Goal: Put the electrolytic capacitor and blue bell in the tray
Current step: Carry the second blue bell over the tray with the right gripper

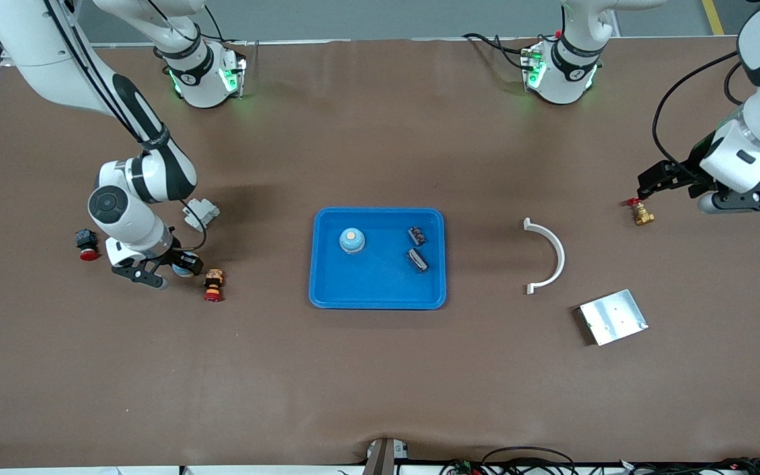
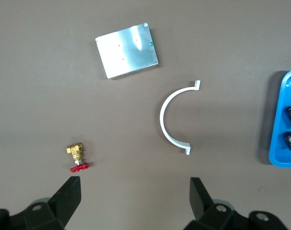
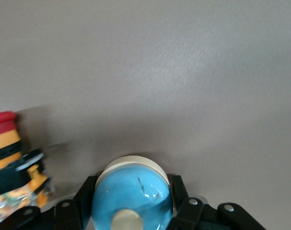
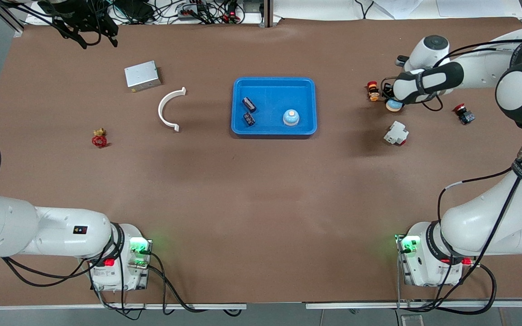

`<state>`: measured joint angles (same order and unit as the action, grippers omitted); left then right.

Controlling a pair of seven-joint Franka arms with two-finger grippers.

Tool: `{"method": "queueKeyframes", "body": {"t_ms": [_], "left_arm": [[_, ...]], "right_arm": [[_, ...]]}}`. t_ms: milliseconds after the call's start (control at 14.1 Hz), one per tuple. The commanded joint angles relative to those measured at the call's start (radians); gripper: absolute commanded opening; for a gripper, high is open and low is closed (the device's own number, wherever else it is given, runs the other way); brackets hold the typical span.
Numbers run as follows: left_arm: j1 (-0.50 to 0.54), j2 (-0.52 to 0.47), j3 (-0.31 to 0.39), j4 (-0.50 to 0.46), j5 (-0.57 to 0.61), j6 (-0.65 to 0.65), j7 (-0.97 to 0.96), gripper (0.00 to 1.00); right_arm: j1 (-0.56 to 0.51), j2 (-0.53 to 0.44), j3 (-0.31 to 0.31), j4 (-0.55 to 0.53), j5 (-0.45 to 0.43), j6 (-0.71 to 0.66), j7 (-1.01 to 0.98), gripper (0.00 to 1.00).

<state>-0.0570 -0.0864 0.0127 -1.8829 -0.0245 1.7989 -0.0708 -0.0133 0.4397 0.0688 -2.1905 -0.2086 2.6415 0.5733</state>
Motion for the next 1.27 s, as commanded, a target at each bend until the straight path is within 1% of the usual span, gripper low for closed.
{"method": "queueKeyframes", "body": {"t_ms": [0,141,283,424,495,636,778,919,1202], "left_arm": [[-0.001,-0.004,0.007,0.076,-0.009,-0.090,0.005,1.00],[-0.001,0.005,0.007,0.157,-0.008,-0.165,0.002,1.00],[-0.001,0.007,0.009,0.186,-0.006,-0.184,0.000,1.00],[0.000,0.007,0.009,0.194,-0.005,-0.199,0.002,1.00],[0.000,0.007,0.009,0.196,-0.005,-0.202,0.000,1.00],[0.002,0.007,0.009,0.232,-0.005,-0.207,0.002,1.00],[0.002,0.008,0.009,0.248,-0.005,-0.242,0.002,1.00],[0.002,0.008,0.009,0.249,-0.006,-0.243,0.003,1.00],[0.000,0.007,0.007,0.251,-0.006,-0.250,0.005,1.00]], "right_arm": [[0.073,-0.053,0.005,0.055,0.003,-0.153,0.136,0.00],[0.120,-0.076,0.006,0.102,0.008,-0.242,0.226,0.00],[0.165,-0.076,0.008,0.181,0.021,-0.334,0.296,0.00],[0.217,-0.069,0.006,0.263,0.095,-0.397,0.365,0.00],[0.240,-0.067,0.006,0.290,0.130,-0.414,0.397,0.00],[0.283,-0.062,0.006,0.320,0.178,-0.414,0.457,0.00],[0.340,-0.032,0.006,0.374,0.181,-0.416,0.563,0.00],[0.407,0.016,0.005,0.432,0.178,-0.413,0.679,0.00],[0.515,0.164,0.000,0.592,0.160,-0.413,0.876,0.00]]}}
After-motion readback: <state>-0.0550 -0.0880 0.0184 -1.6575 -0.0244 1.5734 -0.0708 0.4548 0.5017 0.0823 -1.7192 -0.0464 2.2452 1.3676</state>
